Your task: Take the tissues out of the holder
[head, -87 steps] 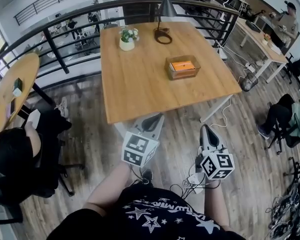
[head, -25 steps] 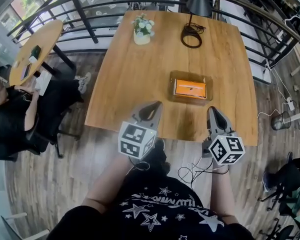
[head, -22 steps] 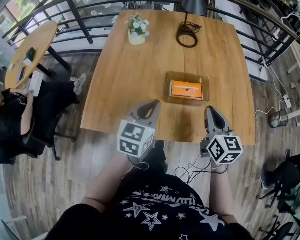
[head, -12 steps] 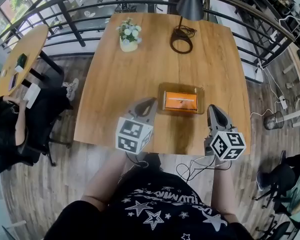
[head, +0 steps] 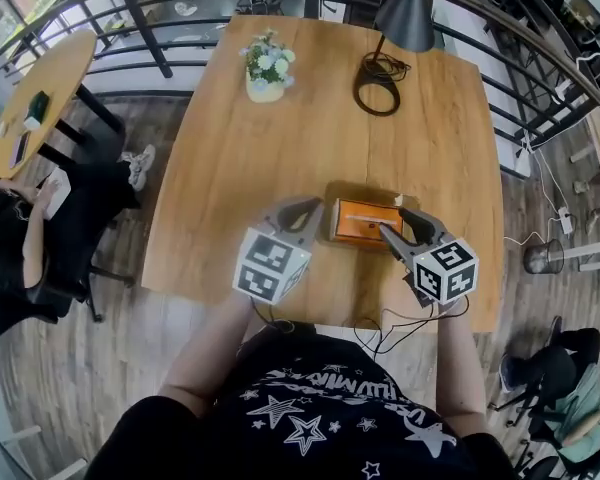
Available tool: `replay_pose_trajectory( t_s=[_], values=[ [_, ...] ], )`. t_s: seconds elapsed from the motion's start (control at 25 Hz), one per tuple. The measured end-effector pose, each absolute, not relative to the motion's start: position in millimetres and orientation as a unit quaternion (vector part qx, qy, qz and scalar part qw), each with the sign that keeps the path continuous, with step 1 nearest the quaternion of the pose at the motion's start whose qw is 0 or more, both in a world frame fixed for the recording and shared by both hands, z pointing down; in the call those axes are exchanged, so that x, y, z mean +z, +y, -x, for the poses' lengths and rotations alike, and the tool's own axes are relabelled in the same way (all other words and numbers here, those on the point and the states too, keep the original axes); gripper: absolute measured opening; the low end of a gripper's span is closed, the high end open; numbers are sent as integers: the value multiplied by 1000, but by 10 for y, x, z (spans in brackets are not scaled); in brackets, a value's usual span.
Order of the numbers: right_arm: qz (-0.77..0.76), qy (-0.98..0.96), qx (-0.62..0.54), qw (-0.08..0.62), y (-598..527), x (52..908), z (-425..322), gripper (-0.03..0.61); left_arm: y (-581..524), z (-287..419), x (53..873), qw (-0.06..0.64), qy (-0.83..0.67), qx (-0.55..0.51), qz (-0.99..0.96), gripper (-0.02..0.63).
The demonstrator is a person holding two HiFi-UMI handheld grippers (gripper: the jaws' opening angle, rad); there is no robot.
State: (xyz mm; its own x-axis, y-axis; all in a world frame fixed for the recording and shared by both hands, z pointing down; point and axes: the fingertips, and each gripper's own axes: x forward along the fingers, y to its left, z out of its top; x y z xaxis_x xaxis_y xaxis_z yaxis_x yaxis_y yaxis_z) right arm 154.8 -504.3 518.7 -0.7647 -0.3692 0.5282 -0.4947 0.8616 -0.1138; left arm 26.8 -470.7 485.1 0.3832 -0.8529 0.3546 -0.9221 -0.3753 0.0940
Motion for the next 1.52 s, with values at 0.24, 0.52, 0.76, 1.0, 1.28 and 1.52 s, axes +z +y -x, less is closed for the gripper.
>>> replay_pose_trajectory(
  t_s=[0.24,0.52,0.76,1.0,1.28,1.52],
  values=[
    [-133,-925,67,350,-5059,5488,-1332,244,-4885,-139,4927,151,-530,122,-825,12],
    [-50,-890,32,453,-5110,5775,-1301,304,-5059,-31,5021,166,-530,127,-822,12],
    [18,-861,1,508,-5069,5986,-1189,319,-5165,19,5110,176,-528,129,-821,12],
    [49,-844,-26,534,-5047,6128,-1095,319,-5217,69,5167,181,-532,130,-817,12],
    [45,-848,8,529,-5045,6240,-1095,330,-5224,101,5206,194,-540,130,-809,12],
    [40,-862,7,506,-5007,6213,-1054,328,-5175,130,5218,198,-543,129,-806,12]
  ],
)
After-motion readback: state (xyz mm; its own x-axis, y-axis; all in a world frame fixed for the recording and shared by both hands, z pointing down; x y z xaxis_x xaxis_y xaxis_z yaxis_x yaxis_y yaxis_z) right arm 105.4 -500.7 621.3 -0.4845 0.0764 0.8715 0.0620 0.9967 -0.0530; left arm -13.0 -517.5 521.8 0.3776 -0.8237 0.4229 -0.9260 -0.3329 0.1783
